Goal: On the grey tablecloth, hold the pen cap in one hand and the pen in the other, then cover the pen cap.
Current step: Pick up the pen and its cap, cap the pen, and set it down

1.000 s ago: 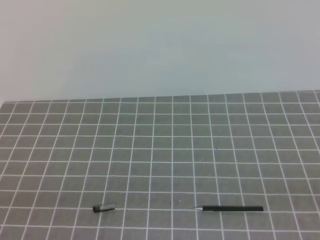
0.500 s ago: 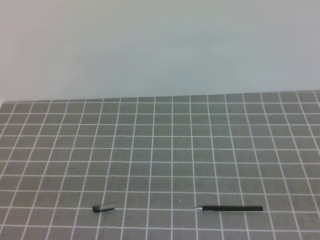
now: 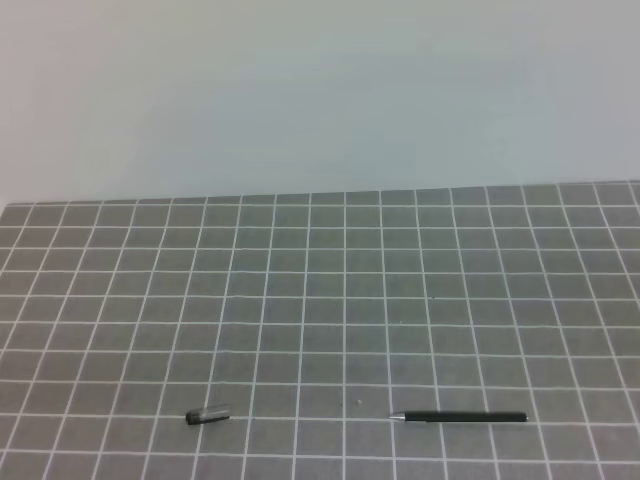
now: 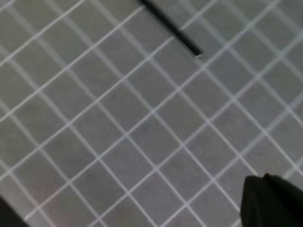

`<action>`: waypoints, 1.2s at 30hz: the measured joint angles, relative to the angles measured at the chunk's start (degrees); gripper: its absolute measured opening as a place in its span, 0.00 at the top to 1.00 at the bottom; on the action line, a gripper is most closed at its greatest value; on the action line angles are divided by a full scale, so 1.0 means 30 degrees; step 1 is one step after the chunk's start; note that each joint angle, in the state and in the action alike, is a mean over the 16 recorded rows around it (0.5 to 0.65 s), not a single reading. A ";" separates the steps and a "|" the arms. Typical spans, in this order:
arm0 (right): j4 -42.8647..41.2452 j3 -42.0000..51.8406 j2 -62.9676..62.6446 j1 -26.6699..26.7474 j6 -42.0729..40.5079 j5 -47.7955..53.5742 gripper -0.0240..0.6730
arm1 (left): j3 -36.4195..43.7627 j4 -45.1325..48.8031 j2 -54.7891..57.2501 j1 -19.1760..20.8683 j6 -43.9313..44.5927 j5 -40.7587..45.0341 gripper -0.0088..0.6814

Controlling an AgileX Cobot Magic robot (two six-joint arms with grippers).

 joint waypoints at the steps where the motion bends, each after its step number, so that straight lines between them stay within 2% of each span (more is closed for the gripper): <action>1: 0.0071 -0.0460 0.1024 0.0282 -0.0305 0.0293 0.97 | 0.0000 0.0000 0.0002 0.0000 0.0020 0.0042 0.99; 7: 0.0245 -0.3231 0.6707 0.2350 -0.1281 0.1206 0.96 | 0.0000 0.0000 0.0002 0.0000 0.0167 0.0203 0.99; 11: 0.0199 -0.5054 0.9957 0.3973 -0.1475 0.1376 0.92 | 0.0000 0.0000 0.0002 0.0000 0.0268 0.0196 0.99; 14: -0.0063 -0.6282 1.1967 0.5139 -0.1550 0.1507 0.84 | 0.0000 0.0000 0.0002 0.0000 0.0339 0.0189 0.99; 19: -0.1214 -0.7771 1.4387 0.6767 -0.1631 0.1289 0.64 | 0.0000 0.0000 0.0002 0.0000 0.0476 0.0175 0.99; 27: -0.3722 -0.8638 1.6076 0.8331 -0.1654 -0.0287 0.37 | 0.0000 0.0019 0.0002 0.0000 0.0580 0.0163 0.99; 30: -0.4606 -0.8663 1.6424 0.8651 -0.1667 -0.1020 0.33 | 0.0000 0.0122 0.0002 0.0000 0.0596 0.0140 0.99; 36: -0.5362 -0.8650 1.7329 0.8917 -0.1699 -0.1801 0.33 | 0.0000 0.0439 0.0002 0.0000 0.0601 0.0050 0.99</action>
